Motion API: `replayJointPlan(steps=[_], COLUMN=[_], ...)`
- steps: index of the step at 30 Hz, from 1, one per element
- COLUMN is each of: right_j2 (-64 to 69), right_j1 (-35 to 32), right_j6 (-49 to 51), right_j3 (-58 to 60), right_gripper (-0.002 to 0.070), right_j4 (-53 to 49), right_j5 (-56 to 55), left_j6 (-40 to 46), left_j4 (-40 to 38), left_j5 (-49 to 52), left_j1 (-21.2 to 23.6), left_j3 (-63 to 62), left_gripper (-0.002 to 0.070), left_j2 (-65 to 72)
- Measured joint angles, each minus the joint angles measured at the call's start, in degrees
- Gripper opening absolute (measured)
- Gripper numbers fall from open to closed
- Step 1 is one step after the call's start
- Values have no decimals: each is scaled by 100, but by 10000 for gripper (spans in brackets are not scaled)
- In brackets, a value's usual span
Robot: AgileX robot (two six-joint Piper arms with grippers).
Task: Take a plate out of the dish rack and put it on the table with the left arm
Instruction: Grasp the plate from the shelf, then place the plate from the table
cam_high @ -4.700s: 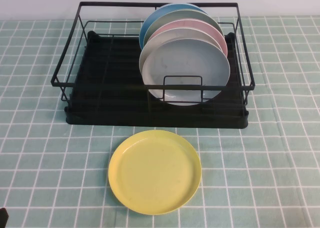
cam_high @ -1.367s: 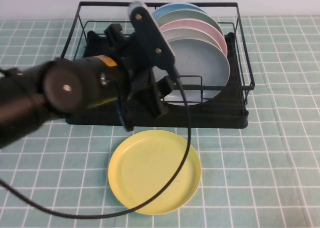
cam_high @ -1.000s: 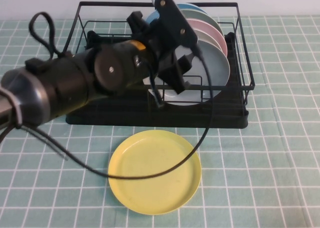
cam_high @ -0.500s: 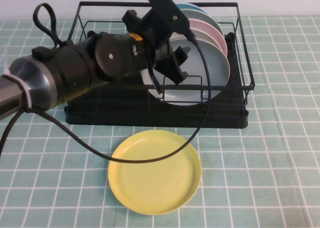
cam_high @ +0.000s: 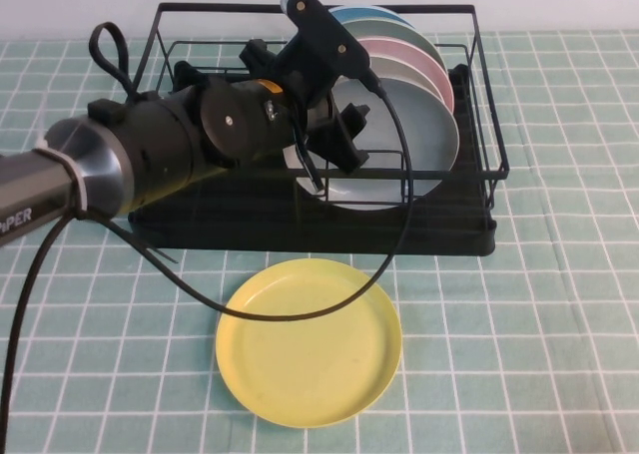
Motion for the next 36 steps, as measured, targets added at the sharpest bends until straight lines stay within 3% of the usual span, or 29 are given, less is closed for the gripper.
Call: replayJointPlan(steps=[11, 18, 26, 36], right_j2=[0, 0, 0, 0], right_j1=[0, 0, 0, 0], right_j6=[0, 0, 0, 0], right_j3=[0, 0, 0, 0], right_gripper=[-18, -18, -18, -18], right_j4=[0, 0, 0, 0], right_j5=[0, 0, 0, 0], left_j6=[102, 237, 569, 723], left_j4=[-18, 8, 39, -2], left_j5=[-121, -77, -100, -68], left_j1=[65, 111, 111, 111], left_j3=[-9, -9, -9, -9], left_gripper=[377, 98, 87, 46], left_j2=[173, 172, -32, -1335])
